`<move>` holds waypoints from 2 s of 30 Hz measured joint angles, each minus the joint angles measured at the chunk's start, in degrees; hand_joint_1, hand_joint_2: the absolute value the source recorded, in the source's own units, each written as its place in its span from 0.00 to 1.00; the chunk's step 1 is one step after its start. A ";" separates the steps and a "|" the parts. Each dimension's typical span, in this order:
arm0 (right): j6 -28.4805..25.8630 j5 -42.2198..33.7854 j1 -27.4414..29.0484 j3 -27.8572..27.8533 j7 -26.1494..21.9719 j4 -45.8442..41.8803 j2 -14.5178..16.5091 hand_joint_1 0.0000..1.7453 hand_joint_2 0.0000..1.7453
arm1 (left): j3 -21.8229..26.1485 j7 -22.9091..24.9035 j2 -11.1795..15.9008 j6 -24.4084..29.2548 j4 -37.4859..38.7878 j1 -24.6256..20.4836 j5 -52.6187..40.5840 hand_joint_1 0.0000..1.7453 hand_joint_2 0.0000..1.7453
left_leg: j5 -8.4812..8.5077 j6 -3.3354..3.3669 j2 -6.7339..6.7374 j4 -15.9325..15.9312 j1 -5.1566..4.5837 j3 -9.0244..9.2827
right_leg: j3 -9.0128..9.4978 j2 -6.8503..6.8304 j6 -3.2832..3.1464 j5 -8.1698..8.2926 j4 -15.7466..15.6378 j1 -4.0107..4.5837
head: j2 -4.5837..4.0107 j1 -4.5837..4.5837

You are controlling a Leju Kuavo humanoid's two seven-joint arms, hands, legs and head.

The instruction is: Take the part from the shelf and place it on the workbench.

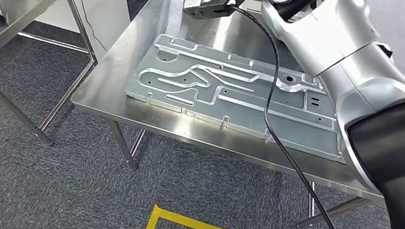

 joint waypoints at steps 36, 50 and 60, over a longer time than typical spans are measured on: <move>-2.48 0.67 7.69 -2.85 0.64 2.39 -3.62 1.00 1.00 | -0.46 -0.17 0.38 -2.97 0.00 -0.66 -0.49 0.00 1.00 | -10.44 -3.25 0.69 15.61 1.61 -6.18 | 1.18 0.03 -0.50 -1.73 0.22 -2.06 | 0.00 -0.06; -9.12 -10.54 16.22 -9.64 0.42 1.81 -5.32 1.00 1.00 | -0.97 -2.35 0.44 -1.09 0.00 -0.79 -0.36 0.00 1.00 | 5.90 0.36 -0.01 -0.76 -0.44 -6.20 | 5.26 -0.05 0.44 -5.11 -0.93 -0.95 | 0.00 0.02; -20.84 -2.71 35.62 -15.55 2.39 3.68 -5.66 1.00 1.00 | -2.88 -4.08 0.17 -2.51 0.00 -0.76 -2.17 0.00 1.00 | 5.70 0.68 -0.18 -0.58 -0.50 -6.13 | 5.63 -0.17 0.77 -5.11 -1.33 -1.01 | 0.00 0.02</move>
